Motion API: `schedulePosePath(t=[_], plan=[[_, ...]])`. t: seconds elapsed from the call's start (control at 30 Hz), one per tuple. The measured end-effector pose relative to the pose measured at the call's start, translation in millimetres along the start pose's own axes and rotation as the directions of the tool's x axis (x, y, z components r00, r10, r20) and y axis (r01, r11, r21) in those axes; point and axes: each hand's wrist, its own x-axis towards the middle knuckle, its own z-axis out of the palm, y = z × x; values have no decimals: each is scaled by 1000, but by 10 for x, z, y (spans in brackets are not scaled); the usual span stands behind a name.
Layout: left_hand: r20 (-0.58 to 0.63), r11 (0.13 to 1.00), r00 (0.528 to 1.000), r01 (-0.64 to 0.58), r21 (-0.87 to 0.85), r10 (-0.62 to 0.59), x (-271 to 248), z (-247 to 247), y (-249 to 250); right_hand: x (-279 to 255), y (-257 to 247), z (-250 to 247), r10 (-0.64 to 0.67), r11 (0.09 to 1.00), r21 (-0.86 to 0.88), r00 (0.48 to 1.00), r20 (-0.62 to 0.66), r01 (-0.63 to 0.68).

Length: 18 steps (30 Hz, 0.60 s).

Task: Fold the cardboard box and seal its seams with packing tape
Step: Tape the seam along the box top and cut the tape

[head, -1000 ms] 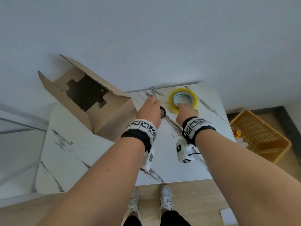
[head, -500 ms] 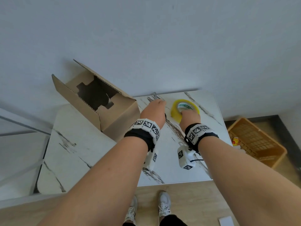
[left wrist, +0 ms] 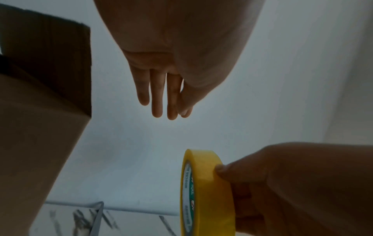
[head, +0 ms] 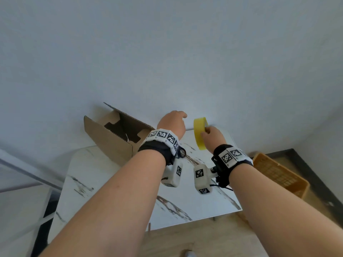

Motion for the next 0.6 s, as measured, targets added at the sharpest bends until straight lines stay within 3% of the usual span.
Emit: schedulePosePath(t=[0.23,0.6], plan=[[-42,999,998,-36,-33,35,-136,-287,-56,-353,-264,50,-36,986,162,997,-62,45],[-108,995,990,-93,-21,90,-292,-504,-169,-686,-634,55,-170,976,121,981,-91,180]])
